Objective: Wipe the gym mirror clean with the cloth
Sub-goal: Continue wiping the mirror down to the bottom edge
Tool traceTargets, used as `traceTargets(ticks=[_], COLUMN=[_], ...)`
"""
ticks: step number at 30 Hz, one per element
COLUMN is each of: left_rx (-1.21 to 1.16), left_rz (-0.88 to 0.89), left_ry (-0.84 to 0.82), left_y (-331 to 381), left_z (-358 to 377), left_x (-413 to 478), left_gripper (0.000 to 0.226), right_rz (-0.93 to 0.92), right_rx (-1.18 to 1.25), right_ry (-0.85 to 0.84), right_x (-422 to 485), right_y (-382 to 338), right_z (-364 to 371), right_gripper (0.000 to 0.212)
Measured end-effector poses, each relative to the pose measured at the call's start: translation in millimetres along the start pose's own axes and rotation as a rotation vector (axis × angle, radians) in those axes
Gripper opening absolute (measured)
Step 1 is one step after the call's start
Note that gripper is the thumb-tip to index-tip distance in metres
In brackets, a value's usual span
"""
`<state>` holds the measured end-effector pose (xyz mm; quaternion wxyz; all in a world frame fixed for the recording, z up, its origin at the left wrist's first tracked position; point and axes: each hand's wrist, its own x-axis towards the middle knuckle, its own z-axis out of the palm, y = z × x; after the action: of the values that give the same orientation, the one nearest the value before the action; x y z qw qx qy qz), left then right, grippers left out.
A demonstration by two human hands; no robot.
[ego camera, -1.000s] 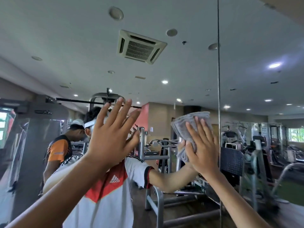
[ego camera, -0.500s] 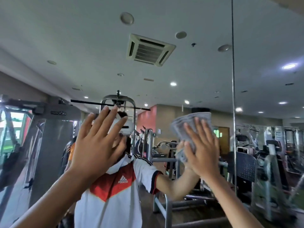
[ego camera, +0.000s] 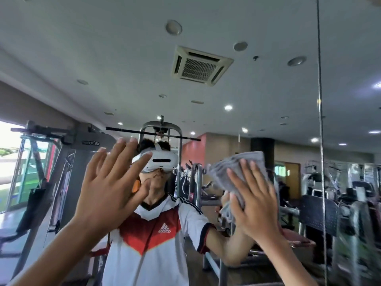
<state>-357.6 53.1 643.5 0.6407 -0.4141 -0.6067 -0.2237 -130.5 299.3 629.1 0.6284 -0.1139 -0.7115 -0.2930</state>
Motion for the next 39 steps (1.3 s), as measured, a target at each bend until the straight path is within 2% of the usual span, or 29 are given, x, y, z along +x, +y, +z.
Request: traceTargets(ticks=[4, 6, 8, 11, 13, 14, 18, 20, 22, 24, 26, 27, 28, 30, 33, 36, 39], left_rx=[0.01, -0.003, -0.012, 0.0, 0.024, 0.027, 0.022, 0.008, -0.011, -0.019, -0.017, -0.017, -0.014, 0.001, 0.005, -0.019, -0.003], left_rz=[0.014, 0.009, 0.026, 0.04, 0.03, 0.025, 0.006, -0.017, -0.039, -0.056, -0.08, -0.1, -0.115, -0.121, -0.116, -0.122, -0.099], left_ry=[-0.002, 0.009, 0.005, -0.02, -0.043, -0.051, -0.037, -0.023, -0.035, -0.05, -0.047, -0.051, -0.064, -0.095, -0.13, -0.107, -0.095], left_y=[-7.4, -4.2, -8.4, -25.6, -41.4, -48.8, -48.5, -41.8, -48.0, -63.2, -78.9, -88.1, -97.7, -114.2, -122.1, -119.9, -128.2], left_z=[-0.7, 2.3, 2.0, -3.2, -8.8, -12.2, -14.7, -12.8, -13.1, -16.1, -20.4, -22.9, -25.7, -29.7, -28.8, -27.1, -28.8], left_x=[1.0, -0.4, -3.4, -14.1, -25.4, -29.1, -14.0, -8.6, -11.3, -21.8, -37.7, -46.7, -54.2, -62.7, -65.6, -67.5, -76.4], left_gripper=[0.06, 0.06, 0.06, 0.059, 0.059, 0.059, 0.06, 0.059, 0.06, 0.062, 0.062, 0.062, 0.062, 0.063, 0.064, 0.063, 0.062], right_rz=[0.354, 0.416, 0.28, -0.11, -0.181, -0.105, 0.467, 0.536, 0.441, 0.231, 0.005, -0.039, -0.001, 0.219, 0.427, 0.413, 0.188], right_rx=[0.009, 0.04, 0.053, 0.015, -0.029, -0.033, -0.024, 0.011, 0.028, 0.021, -0.012, -0.052, -0.081, -0.081, -0.046, 0.029, 0.051], right_ry=[0.123, 0.16, 0.14, 0.001, -0.041, -0.032, 0.141, 0.142, 0.129, 0.096, 0.041, 0.026, 0.031, 0.073, 0.099, 0.111, 0.056], right_x=[67.1, 91.0, 83.5, 29.3, 3.9, 2.6, 70.9, 111.9, 126.2, 107.2, 71.0, 53.8, 42.4, 41.7, 85.2, 121.7, 103.4], right_y=[-18.3, -49.6, -87.5, -111.2, -90.7, -78.7, -78.9, -106.9, -142.8, -172.1, -175.6, -167.0, -154.8, -135.2, -146.2, -190.6, -235.2], right_z=[6.8, 13.3, 19.7, 17.6, 12.6, 10.6, 14.8, 22.3, 29.8, 33.1, 30.9, 29.0, 26.0, 21.1, 22.7, 32.2, 37.4], right_gripper=[0.054, 0.054, 0.053, 0.054, 0.056, 0.054, 0.057, 0.059, 0.058, 0.057, 0.058, 0.058, 0.056, 0.054, 0.057, 0.059, 0.059])
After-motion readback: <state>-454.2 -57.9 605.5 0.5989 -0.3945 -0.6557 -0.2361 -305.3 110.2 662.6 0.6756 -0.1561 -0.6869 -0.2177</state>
